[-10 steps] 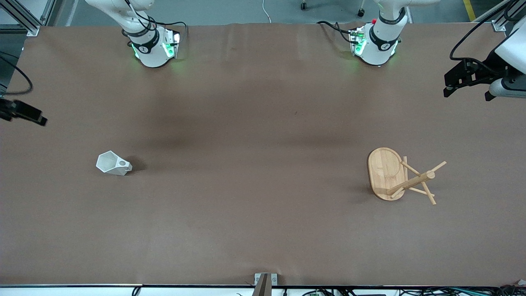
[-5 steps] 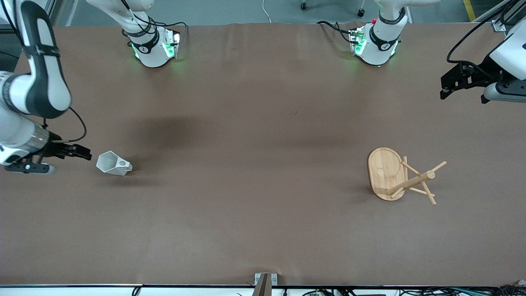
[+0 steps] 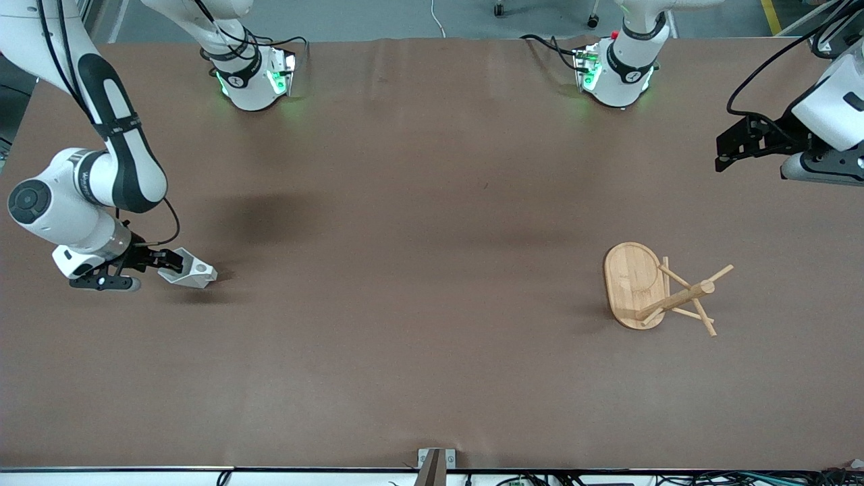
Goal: Hang cup on rack
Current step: 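Reach the right gripper down to the white cup and grasp it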
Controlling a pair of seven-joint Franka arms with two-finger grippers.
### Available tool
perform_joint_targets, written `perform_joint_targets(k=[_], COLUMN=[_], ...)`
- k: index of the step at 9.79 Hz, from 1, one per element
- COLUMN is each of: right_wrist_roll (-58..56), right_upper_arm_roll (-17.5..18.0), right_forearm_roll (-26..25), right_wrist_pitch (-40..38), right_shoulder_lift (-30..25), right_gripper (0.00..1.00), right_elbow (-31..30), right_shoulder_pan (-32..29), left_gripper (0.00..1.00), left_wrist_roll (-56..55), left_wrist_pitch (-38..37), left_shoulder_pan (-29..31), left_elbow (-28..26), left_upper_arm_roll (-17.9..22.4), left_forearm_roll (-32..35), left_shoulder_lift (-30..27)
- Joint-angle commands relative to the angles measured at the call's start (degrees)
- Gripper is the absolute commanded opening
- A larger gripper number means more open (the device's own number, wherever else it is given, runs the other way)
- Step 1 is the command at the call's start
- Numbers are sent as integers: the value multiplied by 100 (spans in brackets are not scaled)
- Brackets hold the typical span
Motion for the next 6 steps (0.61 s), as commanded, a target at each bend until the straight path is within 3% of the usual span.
perform_joint_targets(k=[1, 2, 3, 4, 6], right_wrist_roll=[-56, -56, -21, -30, -4], right_upper_arm_roll=[48, 48, 56, 56, 56], right_forearm_roll=[-37, -28, 6, 224, 270], right_wrist_pitch=[196, 309, 363, 363, 302], right_shoulder_lift=[9, 53, 88, 80, 80], right_gripper=[53, 42, 21, 9, 1], right_elbow=[-110, -110, -110, -118, -110], right_shoulder_pan=[-83, -101, -109, -101, -83], left_gripper=[100, 100, 100, 100, 100], left_wrist_roll=[-27, -36, -36, -36, -36], left_wrist_pitch=[-41, -41, -41, -50, -67], left_shoulder_pan=[-83, -110, -179, -189, -276], left_elbow=[4, 4, 4, -5, -14], left_upper_arm_roll=[1, -8, -8, -8, -8], left_forearm_roll=[-85, -85, -102, -102, -102], left_shoulder_lift=[114, 114, 114, 114, 105])
